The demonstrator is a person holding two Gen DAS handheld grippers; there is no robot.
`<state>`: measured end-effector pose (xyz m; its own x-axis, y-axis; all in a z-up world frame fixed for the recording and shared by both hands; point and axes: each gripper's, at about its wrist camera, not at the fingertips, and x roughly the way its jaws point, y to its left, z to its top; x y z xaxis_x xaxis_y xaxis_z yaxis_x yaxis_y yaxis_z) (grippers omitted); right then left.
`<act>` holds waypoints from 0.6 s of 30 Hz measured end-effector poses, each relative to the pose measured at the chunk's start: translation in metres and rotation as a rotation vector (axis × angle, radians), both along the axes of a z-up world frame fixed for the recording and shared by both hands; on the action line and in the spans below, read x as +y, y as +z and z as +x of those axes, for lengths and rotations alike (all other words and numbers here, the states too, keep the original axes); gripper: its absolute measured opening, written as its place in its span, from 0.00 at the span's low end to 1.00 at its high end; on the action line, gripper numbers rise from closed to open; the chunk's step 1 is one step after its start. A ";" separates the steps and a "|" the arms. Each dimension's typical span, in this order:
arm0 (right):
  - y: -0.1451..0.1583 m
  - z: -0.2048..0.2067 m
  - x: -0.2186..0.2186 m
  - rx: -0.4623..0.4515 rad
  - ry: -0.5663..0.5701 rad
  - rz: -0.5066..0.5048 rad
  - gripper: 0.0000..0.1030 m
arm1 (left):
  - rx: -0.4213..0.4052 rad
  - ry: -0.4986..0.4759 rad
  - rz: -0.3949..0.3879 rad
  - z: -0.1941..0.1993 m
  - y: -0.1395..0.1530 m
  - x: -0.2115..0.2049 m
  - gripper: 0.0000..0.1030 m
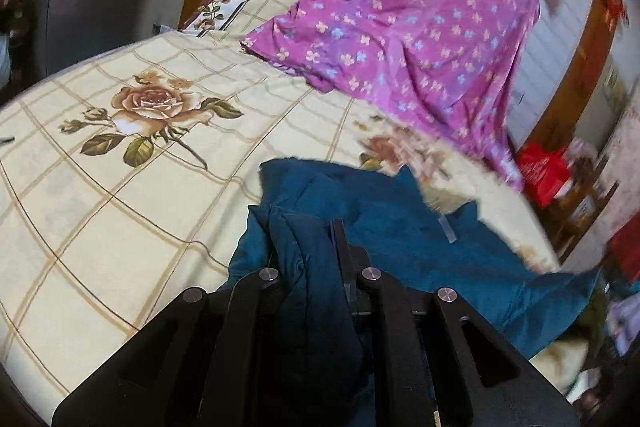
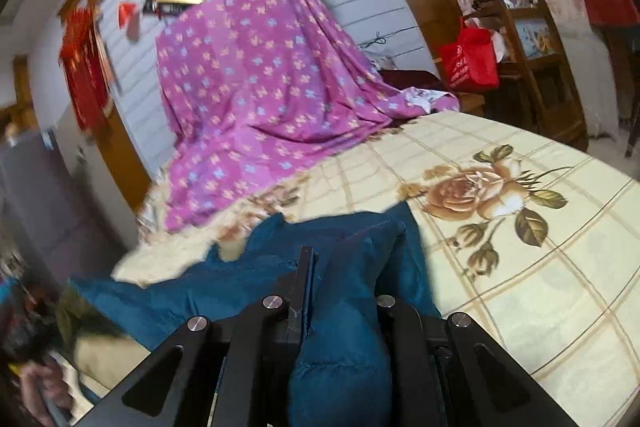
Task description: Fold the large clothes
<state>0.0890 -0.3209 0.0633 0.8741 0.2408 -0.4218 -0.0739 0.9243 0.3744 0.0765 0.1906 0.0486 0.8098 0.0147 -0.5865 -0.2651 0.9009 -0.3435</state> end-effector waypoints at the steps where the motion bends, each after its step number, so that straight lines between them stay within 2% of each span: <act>1: -0.002 0.002 0.001 0.010 0.007 0.008 0.12 | 0.026 0.007 0.026 0.003 -0.004 -0.003 0.09; 2: -0.002 0.004 0.001 0.007 0.014 0.009 0.12 | 0.078 0.024 0.060 0.009 -0.010 -0.007 0.09; 4: -0.001 0.007 0.007 0.009 0.011 -0.021 0.12 | 0.122 0.040 0.111 0.013 -0.015 -0.013 0.09; 8: -0.008 0.011 0.015 0.031 -0.020 -0.042 0.13 | 0.127 0.045 0.196 0.011 -0.012 -0.025 0.09; 18: -0.016 0.011 0.025 0.041 -0.078 -0.093 0.13 | 0.133 0.024 0.162 0.008 -0.011 -0.018 0.09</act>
<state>0.1002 -0.2955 0.0469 0.8701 0.1304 -0.4753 0.0137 0.9576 0.2878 0.0842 0.1728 0.0373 0.7239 0.1359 -0.6763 -0.3202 0.9346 -0.1549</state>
